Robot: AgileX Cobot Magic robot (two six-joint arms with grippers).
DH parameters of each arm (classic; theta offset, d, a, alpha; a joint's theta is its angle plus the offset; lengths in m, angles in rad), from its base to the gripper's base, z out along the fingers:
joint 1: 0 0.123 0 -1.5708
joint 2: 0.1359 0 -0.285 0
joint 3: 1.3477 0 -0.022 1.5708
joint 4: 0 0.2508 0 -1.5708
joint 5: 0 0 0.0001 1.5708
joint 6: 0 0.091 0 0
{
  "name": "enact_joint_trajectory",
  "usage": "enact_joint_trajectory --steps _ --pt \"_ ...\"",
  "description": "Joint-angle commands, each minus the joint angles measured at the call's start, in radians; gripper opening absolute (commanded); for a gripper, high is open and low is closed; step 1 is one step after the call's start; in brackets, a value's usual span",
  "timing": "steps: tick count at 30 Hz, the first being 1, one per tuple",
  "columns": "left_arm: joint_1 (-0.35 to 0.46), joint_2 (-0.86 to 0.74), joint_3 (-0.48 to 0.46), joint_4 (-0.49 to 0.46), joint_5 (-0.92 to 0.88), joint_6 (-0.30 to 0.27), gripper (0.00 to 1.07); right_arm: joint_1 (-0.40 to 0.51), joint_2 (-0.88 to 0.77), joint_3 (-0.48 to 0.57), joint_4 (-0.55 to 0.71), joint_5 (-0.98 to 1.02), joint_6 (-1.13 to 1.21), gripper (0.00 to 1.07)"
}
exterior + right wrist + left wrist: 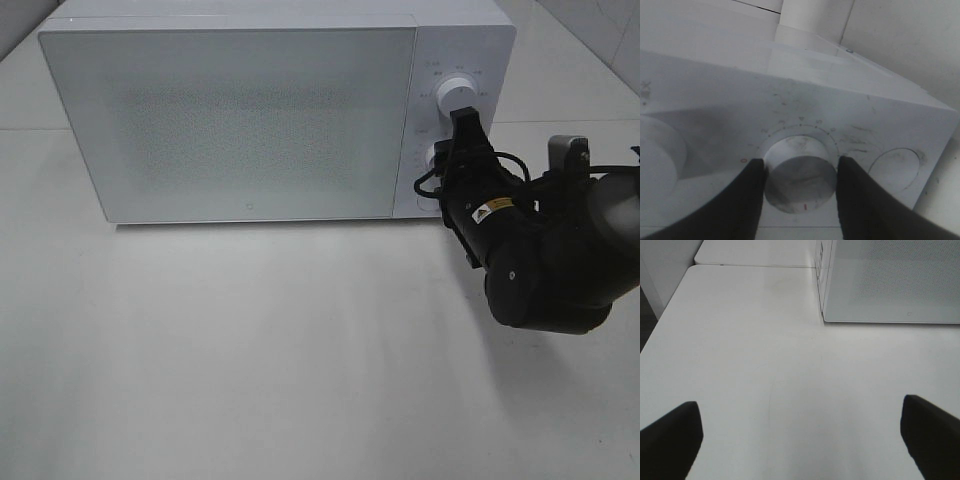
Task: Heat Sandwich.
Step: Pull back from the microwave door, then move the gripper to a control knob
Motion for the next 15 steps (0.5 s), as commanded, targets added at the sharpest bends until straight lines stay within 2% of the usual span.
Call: enact_joint_trajectory --steps 1,8,15 --pt "0.001 -0.029 0.003 -0.008 -0.009 0.002 1.04 -0.009 -0.005 -0.009 0.059 -0.085 0.1 0.09" --pt "0.001 -0.029 0.003 -0.008 -0.009 0.002 1.04 -0.009 -0.005 -0.009 0.065 -0.085 0.318 0.1" --pt "0.001 -0.029 0.003 -0.008 -0.009 0.002 1.04 -0.009 -0.005 -0.009 0.074 -0.136 0.415 0.1"
